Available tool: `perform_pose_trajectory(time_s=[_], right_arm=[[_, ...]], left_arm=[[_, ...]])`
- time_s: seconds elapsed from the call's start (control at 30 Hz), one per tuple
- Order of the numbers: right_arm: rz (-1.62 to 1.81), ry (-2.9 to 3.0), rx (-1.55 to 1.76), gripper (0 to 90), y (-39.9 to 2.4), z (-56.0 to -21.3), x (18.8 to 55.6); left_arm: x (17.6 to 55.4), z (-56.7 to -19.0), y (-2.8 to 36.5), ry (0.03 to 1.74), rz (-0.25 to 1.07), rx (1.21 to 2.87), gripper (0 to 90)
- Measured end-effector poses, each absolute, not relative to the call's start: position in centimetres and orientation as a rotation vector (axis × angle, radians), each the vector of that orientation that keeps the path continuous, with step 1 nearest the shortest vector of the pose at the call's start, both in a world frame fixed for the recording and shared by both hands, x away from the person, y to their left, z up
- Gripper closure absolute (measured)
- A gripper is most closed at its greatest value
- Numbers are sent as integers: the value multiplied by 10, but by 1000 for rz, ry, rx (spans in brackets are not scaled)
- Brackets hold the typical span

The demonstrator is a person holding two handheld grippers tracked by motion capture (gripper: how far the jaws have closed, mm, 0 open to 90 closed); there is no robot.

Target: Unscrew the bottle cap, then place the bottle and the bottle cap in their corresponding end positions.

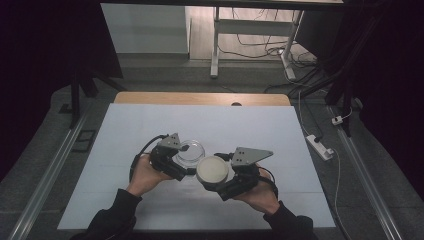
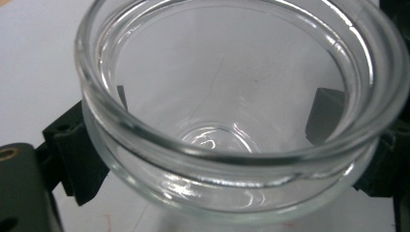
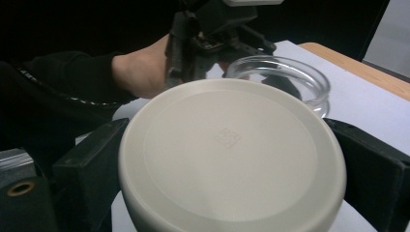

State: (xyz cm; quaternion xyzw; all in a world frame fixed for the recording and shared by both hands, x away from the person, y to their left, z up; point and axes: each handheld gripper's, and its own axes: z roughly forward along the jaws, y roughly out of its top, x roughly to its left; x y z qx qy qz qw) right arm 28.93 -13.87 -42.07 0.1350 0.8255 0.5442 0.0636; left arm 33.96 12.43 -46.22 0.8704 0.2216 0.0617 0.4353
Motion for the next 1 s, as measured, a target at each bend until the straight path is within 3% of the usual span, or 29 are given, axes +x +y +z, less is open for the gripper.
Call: perform_pose_trajectory(time_s=[1.0], right_arm=[[1595,2538,442,72,-143,-445,276]], left_arm=[[368,-457,117,585,229,2135,76]])
